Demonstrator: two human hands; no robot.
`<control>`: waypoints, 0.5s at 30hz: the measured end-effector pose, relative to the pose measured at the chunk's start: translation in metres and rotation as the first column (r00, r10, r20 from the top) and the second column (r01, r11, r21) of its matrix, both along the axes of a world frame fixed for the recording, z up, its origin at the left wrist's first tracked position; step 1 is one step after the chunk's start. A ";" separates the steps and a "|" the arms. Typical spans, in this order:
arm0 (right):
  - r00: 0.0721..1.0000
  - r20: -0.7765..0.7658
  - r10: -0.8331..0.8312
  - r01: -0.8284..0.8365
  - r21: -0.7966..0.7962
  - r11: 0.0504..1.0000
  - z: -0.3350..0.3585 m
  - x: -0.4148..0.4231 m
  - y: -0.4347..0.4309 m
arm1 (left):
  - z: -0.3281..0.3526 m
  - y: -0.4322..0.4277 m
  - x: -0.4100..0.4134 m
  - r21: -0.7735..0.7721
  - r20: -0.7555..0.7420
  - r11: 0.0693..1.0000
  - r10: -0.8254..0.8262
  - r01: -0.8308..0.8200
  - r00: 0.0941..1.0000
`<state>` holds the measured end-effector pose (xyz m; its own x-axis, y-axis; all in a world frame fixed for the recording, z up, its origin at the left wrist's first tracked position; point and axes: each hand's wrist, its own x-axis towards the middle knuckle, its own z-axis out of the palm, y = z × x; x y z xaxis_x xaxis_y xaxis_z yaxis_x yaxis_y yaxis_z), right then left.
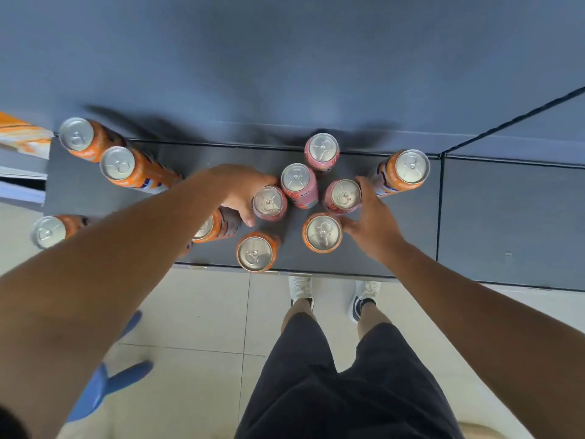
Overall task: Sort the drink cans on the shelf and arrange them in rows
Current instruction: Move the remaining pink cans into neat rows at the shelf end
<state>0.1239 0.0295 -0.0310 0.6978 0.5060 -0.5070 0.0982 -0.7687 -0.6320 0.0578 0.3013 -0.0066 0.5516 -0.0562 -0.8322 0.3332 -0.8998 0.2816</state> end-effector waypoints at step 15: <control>0.981 -0.123 -0.150 0.167 0.140 0.976 -0.004 0.003 -0.005 | -0.002 0.010 -0.013 -0.259 0.178 0.958 0.173 -0.123 0.969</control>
